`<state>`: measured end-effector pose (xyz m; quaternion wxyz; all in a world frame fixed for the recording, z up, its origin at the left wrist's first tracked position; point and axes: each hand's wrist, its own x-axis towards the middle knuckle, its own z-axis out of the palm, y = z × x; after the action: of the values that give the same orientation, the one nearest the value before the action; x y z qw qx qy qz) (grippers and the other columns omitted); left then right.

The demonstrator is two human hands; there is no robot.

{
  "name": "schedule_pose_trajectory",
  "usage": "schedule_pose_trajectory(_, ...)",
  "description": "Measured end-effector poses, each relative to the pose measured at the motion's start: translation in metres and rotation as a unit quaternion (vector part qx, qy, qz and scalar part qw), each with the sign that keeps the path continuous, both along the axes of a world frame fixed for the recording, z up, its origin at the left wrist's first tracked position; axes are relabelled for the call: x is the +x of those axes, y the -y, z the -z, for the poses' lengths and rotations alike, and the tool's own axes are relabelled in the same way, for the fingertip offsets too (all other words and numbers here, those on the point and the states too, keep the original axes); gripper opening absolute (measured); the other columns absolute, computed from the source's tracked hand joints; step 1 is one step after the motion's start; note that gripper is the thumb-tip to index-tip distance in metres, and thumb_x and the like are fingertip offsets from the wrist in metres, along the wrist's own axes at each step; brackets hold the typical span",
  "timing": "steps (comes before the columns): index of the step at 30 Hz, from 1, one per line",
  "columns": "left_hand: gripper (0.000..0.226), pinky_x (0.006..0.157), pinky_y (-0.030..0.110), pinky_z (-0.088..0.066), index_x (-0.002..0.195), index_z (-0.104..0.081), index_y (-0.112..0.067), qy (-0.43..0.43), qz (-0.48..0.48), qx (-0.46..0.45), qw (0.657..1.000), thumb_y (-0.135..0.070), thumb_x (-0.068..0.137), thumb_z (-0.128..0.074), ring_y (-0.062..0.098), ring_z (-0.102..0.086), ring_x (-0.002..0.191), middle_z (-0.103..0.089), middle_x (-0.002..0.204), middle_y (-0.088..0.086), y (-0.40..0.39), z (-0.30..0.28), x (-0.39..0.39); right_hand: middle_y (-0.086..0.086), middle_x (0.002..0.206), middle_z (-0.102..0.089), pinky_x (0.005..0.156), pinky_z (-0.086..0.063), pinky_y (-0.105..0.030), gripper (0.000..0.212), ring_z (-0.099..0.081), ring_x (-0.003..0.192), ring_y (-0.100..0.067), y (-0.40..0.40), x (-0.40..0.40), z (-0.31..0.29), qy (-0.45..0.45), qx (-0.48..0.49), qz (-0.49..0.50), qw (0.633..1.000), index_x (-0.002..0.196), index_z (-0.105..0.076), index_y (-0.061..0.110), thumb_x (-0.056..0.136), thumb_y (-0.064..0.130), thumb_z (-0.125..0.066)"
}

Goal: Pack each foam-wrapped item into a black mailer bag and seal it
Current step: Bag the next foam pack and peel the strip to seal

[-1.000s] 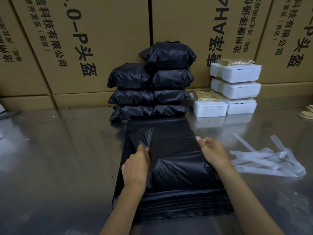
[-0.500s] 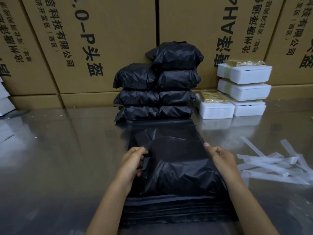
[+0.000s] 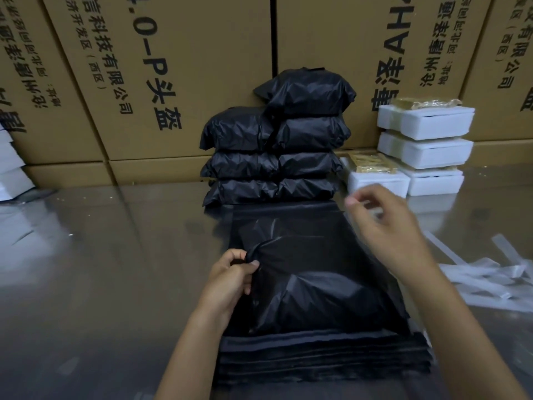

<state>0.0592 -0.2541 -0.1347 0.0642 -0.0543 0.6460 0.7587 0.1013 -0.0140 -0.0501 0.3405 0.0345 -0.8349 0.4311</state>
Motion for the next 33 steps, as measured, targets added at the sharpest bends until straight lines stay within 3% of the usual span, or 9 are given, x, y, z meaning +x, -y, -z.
schedule_pose_trajectory(2,0.022,0.045,0.024,-0.035,0.083,-0.052,-0.015,-0.033,-0.021,-0.026,0.999,0.003,0.093,-0.060,0.012,-0.045,0.049,-0.057,0.067,0.006,-0.001,-0.001,0.003,0.011,0.088,-0.067,0.077,-0.045,-0.014,0.009,-0.061,0.085,0.001,0.035,-0.012,-0.008,0.023,0.004,-0.092,0.995,0.091,-0.066,0.022,0.097,0.017,-0.062)
schedule_pose_trajectory(5,0.027,0.047,0.023,-0.035,0.091,-0.050,-0.023,-0.131,-0.063,-0.075,0.987,0.002,0.094,-0.060,0.017,-0.044,0.052,-0.050,0.062,0.011,-0.004,-0.009,0.008,0.003,0.095,-0.072,0.090,-0.051,-0.029,0.010,-0.067,0.095,-0.010,0.083,-0.034,-0.002,0.155,-0.011,-0.195,0.968,0.098,-0.066,0.021,0.097,0.014,-0.060)
schedule_pose_trajectory(7,0.036,0.049,0.029,-0.035,0.096,-0.049,-0.034,-0.220,-0.086,-0.144,0.961,0.001,0.094,-0.059,0.022,-0.042,0.053,-0.052,0.064,0.016,-0.005,-0.013,0.012,0.007,0.096,-0.073,0.090,-0.051,-0.028,0.010,-0.067,0.098,-0.007,0.101,-0.044,0.010,0.206,0.025,-0.215,0.954,0.101,-0.068,0.023,0.098,0.020,-0.059)
schedule_pose_trajectory(10,0.044,0.053,0.015,-0.041,0.107,-0.044,-0.039,-0.305,-0.121,-0.238,0.914,0.001,0.092,-0.058,0.006,-0.059,0.058,-0.068,0.073,-0.009,-0.003,-0.017,0.014,0.017,0.093,-0.074,0.089,-0.046,-0.020,0.016,-0.064,0.101,0.004,0.108,-0.053,0.020,0.195,0.031,-0.201,0.959,0.091,-0.075,0.028,0.096,0.025,-0.060)
schedule_pose_trajectory(12,0.048,0.057,0.012,-0.044,0.113,-0.041,-0.040,-0.317,-0.126,-0.269,0.901,0.000,0.092,-0.058,0.000,-0.064,0.068,-0.070,0.080,-0.021,-0.002,-0.017,0.016,0.018,0.090,-0.075,0.095,-0.048,-0.023,0.019,-0.065,0.099,0.005,0.106,-0.056,0.020,0.193,-0.012,-0.213,0.958,0.083,-0.077,0.030,0.093,0.023,-0.063)
schedule_pose_trajectory(15,0.054,0.063,0.016,-0.047,0.120,-0.040,-0.045,-0.313,-0.129,-0.283,0.897,-0.001,0.093,-0.058,-0.002,-0.065,0.073,-0.070,0.086,-0.026,-0.004,-0.018,0.018,0.010,0.091,-0.077,0.099,-0.053,-0.035,0.017,-0.069,0.096,-0.004,0.098,-0.057,0.019,0.212,-0.042,-0.259,0.941,0.084,-0.078,0.027,0.089,0.015,-0.067)
schedule_pose_trajectory(25,0.058,0.064,0.016,-0.049,0.127,-0.038,-0.049,-0.317,-0.131,-0.290,0.894,-0.005,0.094,-0.059,-0.002,-0.065,0.073,-0.069,0.088,-0.029,-0.006,-0.023,0.023,0.004,0.103,-0.076,0.090,-0.051,-0.017,0.021,-0.069,0.102,-0.009,0.079,-0.053,0.015,0.210,-0.042,-0.354,0.911,0.103,-0.078,0.020,0.092,0.005,-0.067)
schedule_pose_trajectory(29,0.056,0.061,0.008,-0.044,0.128,-0.041,-0.045,-0.333,-0.130,-0.291,0.887,-0.005,0.094,-0.060,-0.001,-0.065,0.069,-0.069,0.084,-0.027,-0.005,-0.024,0.023,-0.004,0.098,-0.077,0.091,-0.054,-0.036,0.013,-0.069,0.102,-0.027,0.084,-0.051,0.015,0.197,-0.084,-0.329,0.920,0.098,-0.078,0.013,0.093,0.008,-0.068)
schedule_pose_trajectory(33,0.055,0.061,0.011,-0.046,0.126,-0.043,-0.044,-0.328,-0.129,-0.281,0.893,-0.004,0.093,-0.060,0.002,-0.065,0.068,-0.070,0.082,-0.024,-0.005,-0.023,0.022,0.001,0.090,-0.076,0.089,-0.054,-0.023,0.010,-0.070,0.093,-0.011,0.093,-0.050,0.017,0.181,-0.064,-0.294,0.936,0.090,-0.077,0.013,0.092,0.008,-0.068)
